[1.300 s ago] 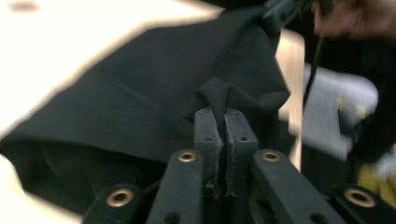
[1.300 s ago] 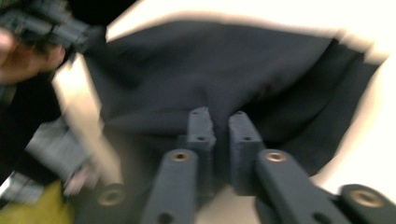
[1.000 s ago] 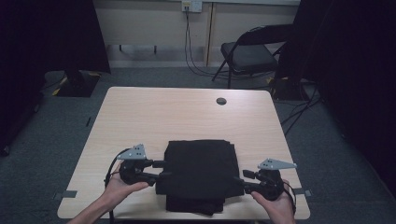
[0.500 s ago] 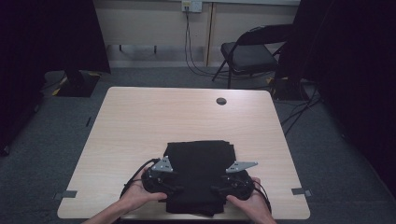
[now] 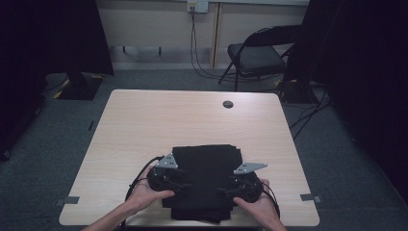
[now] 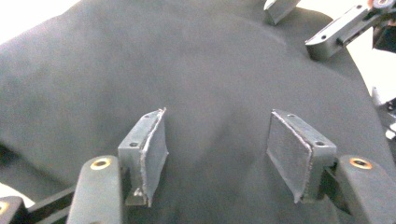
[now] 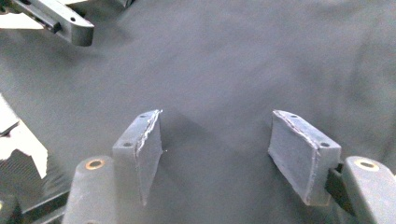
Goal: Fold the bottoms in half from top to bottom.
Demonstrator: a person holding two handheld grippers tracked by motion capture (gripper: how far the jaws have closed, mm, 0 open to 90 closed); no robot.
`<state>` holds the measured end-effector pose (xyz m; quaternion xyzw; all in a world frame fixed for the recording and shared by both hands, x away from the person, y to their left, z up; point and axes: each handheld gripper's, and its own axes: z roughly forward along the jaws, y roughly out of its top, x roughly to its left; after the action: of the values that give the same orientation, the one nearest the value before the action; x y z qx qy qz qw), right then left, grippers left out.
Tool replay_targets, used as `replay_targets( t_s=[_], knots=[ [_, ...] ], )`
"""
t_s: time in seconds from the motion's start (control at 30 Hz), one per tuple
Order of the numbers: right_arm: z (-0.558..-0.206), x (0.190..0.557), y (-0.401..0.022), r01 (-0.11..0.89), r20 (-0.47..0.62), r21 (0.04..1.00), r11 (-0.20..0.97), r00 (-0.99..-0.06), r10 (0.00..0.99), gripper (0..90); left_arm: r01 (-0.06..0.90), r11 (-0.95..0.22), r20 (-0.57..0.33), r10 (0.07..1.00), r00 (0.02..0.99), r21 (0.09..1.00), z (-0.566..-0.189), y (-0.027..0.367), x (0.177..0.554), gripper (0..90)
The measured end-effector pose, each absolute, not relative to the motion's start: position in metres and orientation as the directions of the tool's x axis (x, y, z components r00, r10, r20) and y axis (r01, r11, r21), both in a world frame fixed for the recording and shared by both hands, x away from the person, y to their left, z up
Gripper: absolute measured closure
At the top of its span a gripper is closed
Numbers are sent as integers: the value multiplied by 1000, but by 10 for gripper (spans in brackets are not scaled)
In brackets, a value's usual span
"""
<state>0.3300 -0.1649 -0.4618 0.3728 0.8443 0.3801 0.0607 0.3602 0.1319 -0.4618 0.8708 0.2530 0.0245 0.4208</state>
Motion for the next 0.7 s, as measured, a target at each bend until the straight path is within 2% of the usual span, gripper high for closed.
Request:
replay_targets(
  t_s=[0.2, 0.47, 0.5, 0.53, 0.7],
  knots=[
    [-452, 349, -170, 575, 165, 721, 386, -683, 711, 331, 435, -498, -193, 464, 864, 750, -464, 107, 378, 393],
    [-436, 404, -161, 542, 158, 773, 330, -669, 727, 293, 418, -531, -154, 470, 869, 737, -480, 82, 388, 444],
    [-437, 412, -159, 553, 178, 772, 315, -662, 728, 288, 447, -524, -185, 477, 859, 725, -482, 82, 389, 444],
    [-438, 418, -157, 577, 223, 762, 293, -659, 719, 280, 451, -545, -174, 485, 857, 706, -483, 80, 388, 444],
    [-428, 441, -126, 540, 159, 749, 385, -710, 685, 269, 418, -556, -136, 476, 869, 718, -489, 78, 385, 441]
  ],
)
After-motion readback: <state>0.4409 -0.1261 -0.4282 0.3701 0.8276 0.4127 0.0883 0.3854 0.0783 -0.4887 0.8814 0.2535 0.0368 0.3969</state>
